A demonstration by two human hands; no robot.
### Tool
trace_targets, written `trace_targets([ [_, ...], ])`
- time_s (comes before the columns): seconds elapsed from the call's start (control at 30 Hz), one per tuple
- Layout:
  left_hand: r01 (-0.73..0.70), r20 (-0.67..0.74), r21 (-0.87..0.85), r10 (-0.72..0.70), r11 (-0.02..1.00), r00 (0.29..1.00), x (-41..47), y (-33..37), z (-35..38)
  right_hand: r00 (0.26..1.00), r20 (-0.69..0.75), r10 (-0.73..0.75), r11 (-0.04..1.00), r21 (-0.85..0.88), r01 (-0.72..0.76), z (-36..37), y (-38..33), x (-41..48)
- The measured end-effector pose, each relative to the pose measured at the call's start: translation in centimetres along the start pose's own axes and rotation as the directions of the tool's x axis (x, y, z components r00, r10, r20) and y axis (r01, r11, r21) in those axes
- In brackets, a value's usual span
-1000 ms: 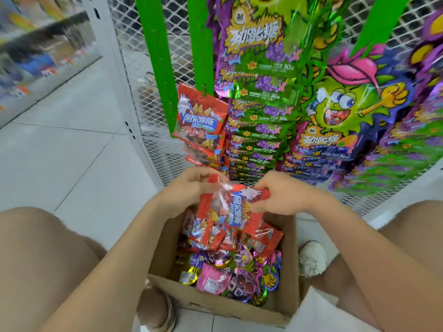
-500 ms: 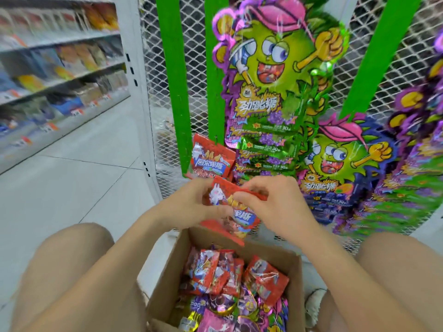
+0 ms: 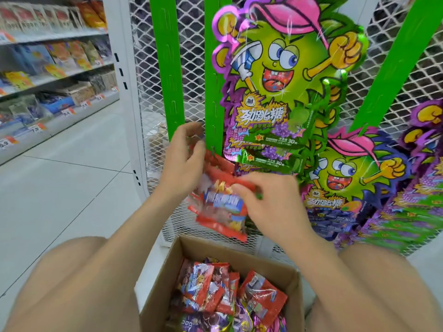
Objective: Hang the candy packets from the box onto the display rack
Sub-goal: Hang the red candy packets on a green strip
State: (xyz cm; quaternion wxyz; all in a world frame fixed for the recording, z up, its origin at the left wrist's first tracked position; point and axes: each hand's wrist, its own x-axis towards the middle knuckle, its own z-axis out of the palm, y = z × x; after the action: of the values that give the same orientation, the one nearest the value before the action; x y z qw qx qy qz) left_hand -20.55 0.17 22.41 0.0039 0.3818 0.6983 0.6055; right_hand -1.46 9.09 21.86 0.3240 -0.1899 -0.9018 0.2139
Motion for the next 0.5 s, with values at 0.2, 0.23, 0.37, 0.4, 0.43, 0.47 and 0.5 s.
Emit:
trace_targets([
  [0.2, 0.051, -0.010, -0.017, -0.051, 0.999, 0.999, 0.9, 0.2, 0.3, 0.998, 0.045, 0.050, 0.999, 0.004, -0.051, 0.7, 0.4, 1.0],
  [0.23, 0.056, 0.005, -0.014, -0.056, 0.998, 0.998, 1.0, 0.2, 0.2, 0.995, 0.072, 0.063, 0.998, -0.005, -0.063, 0.6, 0.5, 1.0],
  [0.37, 0.048, 0.026, 0.022, -0.048, 0.999, 0.999, 0.7, 1.3, -0.1, 0.995, -0.034, 0.090, 0.993, 0.085, -0.087, 0.7, 0.1, 0.7],
  [0.4, 0.049, 0.030, 0.008, -0.050, 0.999, 0.998, 0.6, 1.6, -0.3, 0.993, -0.073, 0.092, 0.990, 0.115, -0.083, 0.7, -0.1, 0.7],
  [0.43, 0.061, 0.039, -0.012, -0.061, 0.998, 0.997, 0.5, 2.1, -0.6, 0.991, -0.096, 0.096, 0.986, 0.144, -0.082, 0.7, -0.4, 0.7],
  [0.47, 0.090, 0.060, -0.026, -0.088, 0.996, 0.994, 0.3, 2.7, -1.2, 0.989, -0.108, 0.100, 0.981, 0.174, -0.080, 0.8, -0.7, 0.9],
  [0.5, 0.132, 0.085, -0.039, -0.129, 0.990, 0.988, 0.2, 3.2, -1.8, 0.988, -0.120, 0.099, 0.976, 0.203, -0.074, 1.0, -1.1, 0.9],
])
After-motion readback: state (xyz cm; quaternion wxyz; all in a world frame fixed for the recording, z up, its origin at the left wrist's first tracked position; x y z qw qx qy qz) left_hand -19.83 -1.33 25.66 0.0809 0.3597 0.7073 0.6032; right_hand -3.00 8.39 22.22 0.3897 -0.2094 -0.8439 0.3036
